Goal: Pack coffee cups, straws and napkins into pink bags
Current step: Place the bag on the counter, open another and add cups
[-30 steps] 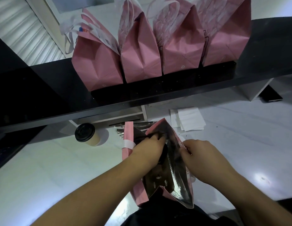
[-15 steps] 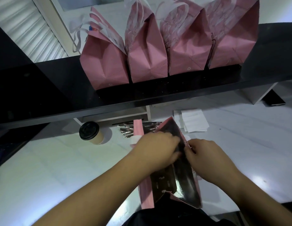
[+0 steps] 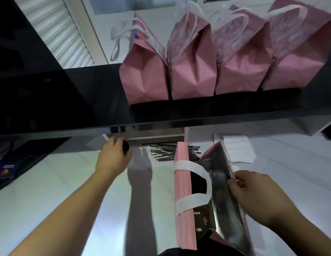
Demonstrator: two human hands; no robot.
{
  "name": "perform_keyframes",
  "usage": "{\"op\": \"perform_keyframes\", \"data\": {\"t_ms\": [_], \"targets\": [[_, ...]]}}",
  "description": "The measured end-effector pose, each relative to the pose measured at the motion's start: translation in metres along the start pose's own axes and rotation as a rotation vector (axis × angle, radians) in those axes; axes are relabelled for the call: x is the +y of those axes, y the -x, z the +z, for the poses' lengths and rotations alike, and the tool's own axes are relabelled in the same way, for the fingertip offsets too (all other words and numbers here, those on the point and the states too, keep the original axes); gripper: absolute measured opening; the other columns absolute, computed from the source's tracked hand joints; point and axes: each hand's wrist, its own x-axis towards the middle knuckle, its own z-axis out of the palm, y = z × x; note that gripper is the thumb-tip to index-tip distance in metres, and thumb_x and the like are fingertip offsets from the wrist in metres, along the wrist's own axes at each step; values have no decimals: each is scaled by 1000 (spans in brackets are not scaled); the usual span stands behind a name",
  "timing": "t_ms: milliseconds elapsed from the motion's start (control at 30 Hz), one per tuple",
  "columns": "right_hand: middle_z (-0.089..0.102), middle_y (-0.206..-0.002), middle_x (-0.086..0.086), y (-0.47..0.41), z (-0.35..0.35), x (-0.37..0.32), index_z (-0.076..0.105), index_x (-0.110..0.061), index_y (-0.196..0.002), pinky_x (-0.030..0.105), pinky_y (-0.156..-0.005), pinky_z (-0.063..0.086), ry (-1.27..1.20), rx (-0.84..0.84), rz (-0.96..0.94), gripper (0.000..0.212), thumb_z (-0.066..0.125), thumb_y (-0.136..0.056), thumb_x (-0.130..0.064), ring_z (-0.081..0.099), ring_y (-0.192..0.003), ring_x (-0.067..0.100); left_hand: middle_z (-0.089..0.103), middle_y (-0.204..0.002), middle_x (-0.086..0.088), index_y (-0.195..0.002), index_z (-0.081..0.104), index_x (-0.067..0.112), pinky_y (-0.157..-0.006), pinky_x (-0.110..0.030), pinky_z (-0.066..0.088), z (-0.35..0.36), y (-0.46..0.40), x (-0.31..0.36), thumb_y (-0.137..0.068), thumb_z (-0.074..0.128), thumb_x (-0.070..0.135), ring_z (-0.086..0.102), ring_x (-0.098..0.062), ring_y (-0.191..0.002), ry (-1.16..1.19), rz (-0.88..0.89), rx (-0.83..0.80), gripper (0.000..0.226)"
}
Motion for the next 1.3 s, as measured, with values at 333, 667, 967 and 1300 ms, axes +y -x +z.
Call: {"op": "perform_keyframes", "data": {"t_ms": [333, 667, 967, 1300], "targets": [[66, -68, 2, -4, 1, -10, 61, -20, -73, 33, -58, 48, 41, -49, 29, 40, 45, -103, -41, 62, -65, 17, 29, -157, -9, -150, 36, 23, -106, -55, 45, 11, -17, -7, -96, 57, 32, 33, -41, -138, -63, -125, -252, 58], [63, -63, 4, -3, 2, -3, 59, -16, -73, 35, -57, 48, -19, -28, 4, 40, 46, -101, -42, 61, -61, 19, 43, -144, -2, -145, 44, 28, -95, -47, 52, -45, 34, 27, -82, 73, 47, 46, -36, -126, -24, 27, -131, 72], [48, -52, 1, 4, 1, 1, 42, -19, -62, 27, -49, 31, -46, 2, -59, 42, 52, -100, -33, 45, -50, 14, 41, -136, 22, -144, 48, 38, -93, -36, 53, -158, 124, 108, -72, 82, 37, 58, -15, -115, 248, 369, 113, 79], [64, -72, -6, 9, -12, 16, 57, -26, -77, 26, -53, 40, -74, -99, -80, 27, 48, -102, -35, 60, -64, 10, 30, -142, 27, -149, 30, 49, -104, -29, 47, -129, 128, 193, -78, 71, 53, 34, -4, -133, 93, 749, -276, 82]]}}
